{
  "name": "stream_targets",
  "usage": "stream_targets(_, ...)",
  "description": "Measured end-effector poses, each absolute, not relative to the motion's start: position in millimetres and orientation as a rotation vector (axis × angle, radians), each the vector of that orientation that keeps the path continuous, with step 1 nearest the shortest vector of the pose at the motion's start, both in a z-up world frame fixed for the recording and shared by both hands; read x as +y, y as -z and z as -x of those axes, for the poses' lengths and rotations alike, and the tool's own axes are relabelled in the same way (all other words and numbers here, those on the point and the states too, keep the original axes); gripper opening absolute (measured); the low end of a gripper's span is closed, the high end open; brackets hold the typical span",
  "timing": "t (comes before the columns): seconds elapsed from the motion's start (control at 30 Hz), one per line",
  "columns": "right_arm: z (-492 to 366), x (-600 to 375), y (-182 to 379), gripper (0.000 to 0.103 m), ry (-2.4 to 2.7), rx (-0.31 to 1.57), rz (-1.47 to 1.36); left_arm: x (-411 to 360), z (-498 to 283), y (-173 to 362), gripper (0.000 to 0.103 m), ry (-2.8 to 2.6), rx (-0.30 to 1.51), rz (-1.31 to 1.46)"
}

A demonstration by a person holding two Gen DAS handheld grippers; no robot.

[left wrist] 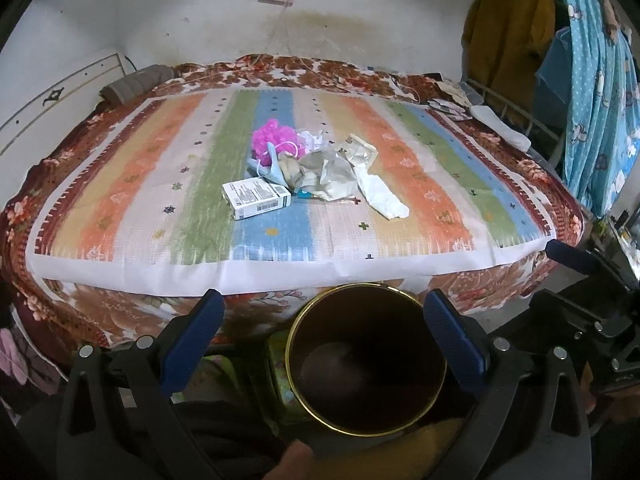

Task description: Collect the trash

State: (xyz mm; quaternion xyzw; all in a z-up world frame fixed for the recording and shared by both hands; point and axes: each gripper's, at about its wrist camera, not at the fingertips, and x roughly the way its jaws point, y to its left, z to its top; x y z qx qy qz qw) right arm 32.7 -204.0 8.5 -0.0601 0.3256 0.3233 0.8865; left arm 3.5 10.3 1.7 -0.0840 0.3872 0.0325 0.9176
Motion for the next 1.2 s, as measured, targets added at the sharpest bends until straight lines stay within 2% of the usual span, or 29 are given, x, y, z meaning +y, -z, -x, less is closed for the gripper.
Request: stream_targets(1.2, -36.4, -206.7, -10.5, 0.094, -0.696, 0.707, 0.123, 15.7, -4.7, -2.7, 0.097, 0.007, 0.794, 0.242)
